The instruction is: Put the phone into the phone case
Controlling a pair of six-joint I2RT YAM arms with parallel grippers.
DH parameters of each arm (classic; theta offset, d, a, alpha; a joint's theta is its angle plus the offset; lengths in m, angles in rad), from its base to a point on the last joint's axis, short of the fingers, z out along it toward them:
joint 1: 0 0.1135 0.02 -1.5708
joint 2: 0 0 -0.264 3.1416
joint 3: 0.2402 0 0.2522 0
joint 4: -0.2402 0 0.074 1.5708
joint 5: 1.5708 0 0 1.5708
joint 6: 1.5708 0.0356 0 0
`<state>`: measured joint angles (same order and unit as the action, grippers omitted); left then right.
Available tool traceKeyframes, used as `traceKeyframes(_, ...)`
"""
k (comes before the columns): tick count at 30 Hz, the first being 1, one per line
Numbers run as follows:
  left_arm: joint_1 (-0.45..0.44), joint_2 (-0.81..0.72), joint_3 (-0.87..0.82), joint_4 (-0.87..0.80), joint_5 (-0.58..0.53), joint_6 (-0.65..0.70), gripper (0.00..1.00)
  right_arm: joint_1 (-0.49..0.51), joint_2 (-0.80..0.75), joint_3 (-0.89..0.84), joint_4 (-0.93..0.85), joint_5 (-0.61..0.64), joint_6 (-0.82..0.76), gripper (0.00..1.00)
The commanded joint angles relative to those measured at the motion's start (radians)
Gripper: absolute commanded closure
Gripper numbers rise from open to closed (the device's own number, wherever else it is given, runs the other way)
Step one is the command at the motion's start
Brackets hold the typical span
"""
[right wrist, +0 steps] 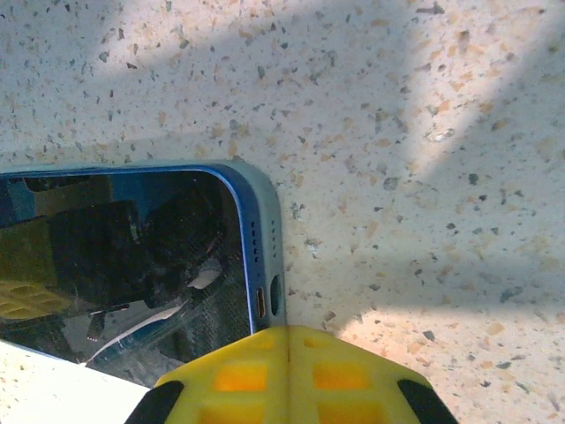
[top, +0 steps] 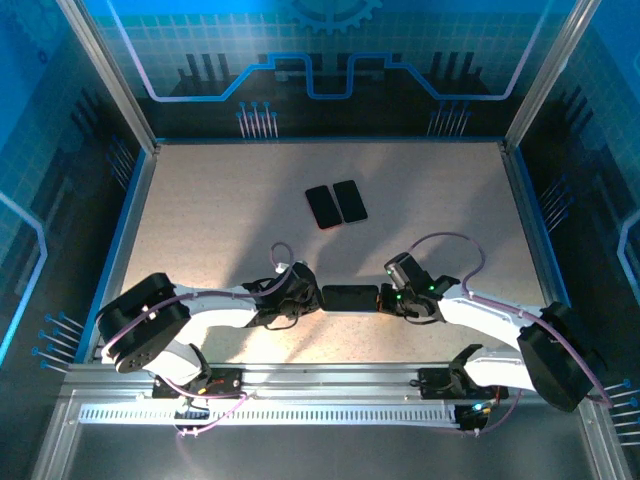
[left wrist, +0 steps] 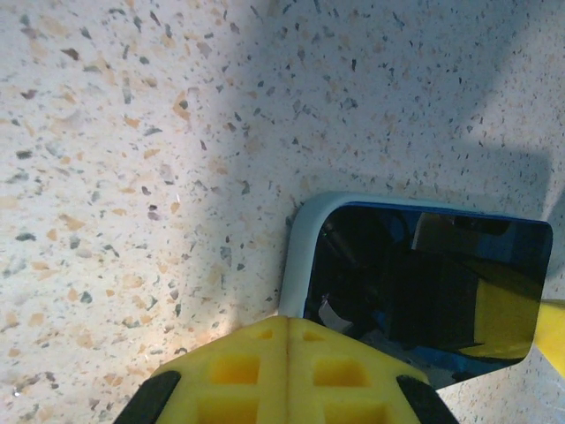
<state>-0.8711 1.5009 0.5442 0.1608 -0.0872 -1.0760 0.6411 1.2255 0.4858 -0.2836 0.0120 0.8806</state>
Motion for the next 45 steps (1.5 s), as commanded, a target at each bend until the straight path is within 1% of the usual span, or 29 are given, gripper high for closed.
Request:
traceKeyframes(1,-0.023,-0.002,-0.044,-0.03,0.0,-0.029,1.0,0.017,-0.013,0.023,-0.026,-0.033,-0.062,1.0)
traceKeyframes(5,-0.023,-0.018,-0.063,-0.03,-0.022,-0.04,1.0,-0.035,-0.089,0.03,-0.088,-0.042,-0.104,1.0)
traceKeyframes(10,-0.023,-0.015,-0.063,-0.03,-0.025,-0.042,1.0,-0.047,-0.134,0.025,-0.094,-0.078,-0.109,1.0)
traceKeyframes(19,-0.023,-0.001,-0.061,-0.024,-0.022,-0.043,1.0,-0.046,-0.077,0.009,-0.023,-0.132,-0.095,1.0)
traceKeyframes(27,-0.023,0.001,-0.057,-0.032,-0.024,-0.044,1.0,-0.042,0.019,0.002,0.027,-0.152,-0.089,1.0)
traceKeyframes(33,-0.023,-0.006,-0.056,-0.043,-0.029,-0.045,1.0,-0.012,0.082,0.008,-0.006,-0.103,-0.085,1.0)
traceKeyframes(40,-0.022,-0.02,-0.057,-0.063,-0.043,-0.043,1.0,0.058,0.172,0.003,-0.049,-0.045,-0.053,1.0)
traceKeyframes(45,-0.022,-0.031,-0.061,-0.069,-0.051,-0.046,1.0,0.132,0.263,-0.029,0.009,-0.024,0.001,1.0)
